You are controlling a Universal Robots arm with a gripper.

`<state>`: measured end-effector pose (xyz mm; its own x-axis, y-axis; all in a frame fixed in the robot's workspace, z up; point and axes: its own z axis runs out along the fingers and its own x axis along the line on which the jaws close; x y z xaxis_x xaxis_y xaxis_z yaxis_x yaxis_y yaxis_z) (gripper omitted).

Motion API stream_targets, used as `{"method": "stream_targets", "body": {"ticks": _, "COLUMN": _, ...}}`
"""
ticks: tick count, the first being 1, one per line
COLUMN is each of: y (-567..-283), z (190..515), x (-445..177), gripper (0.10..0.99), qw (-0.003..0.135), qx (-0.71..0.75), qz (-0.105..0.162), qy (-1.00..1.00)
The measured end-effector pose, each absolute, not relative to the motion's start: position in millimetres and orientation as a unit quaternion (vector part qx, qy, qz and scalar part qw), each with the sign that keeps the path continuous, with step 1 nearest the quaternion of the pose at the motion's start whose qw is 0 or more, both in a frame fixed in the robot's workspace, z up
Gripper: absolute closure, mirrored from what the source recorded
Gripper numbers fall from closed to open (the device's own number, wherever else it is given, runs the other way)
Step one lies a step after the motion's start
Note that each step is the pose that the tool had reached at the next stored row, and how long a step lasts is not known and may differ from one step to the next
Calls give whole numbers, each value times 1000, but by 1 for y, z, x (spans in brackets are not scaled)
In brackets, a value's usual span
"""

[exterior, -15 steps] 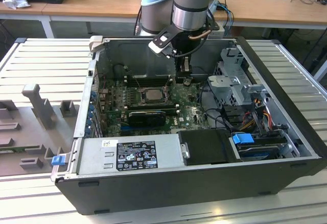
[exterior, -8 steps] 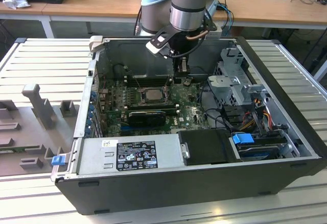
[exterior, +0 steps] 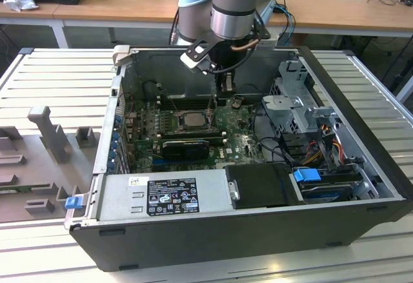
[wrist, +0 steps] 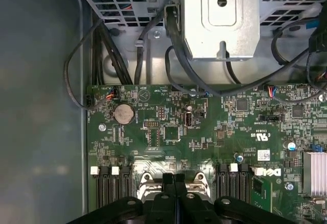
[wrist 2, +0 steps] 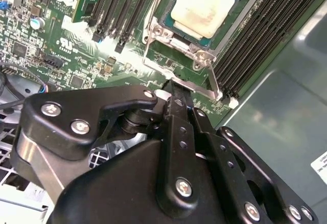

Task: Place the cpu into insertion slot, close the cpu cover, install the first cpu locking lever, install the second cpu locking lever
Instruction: 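Close the cpu cover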

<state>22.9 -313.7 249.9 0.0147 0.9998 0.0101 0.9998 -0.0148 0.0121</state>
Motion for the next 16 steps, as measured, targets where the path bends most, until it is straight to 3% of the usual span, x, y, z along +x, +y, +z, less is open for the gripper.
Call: {"method": "stream_targets", "body": {"ticks": 16, "y": -314, "z": 248, "x": 2, "gripper": 980, "qw": 1, "qx": 712, "qz": 8, "qy": 702}}
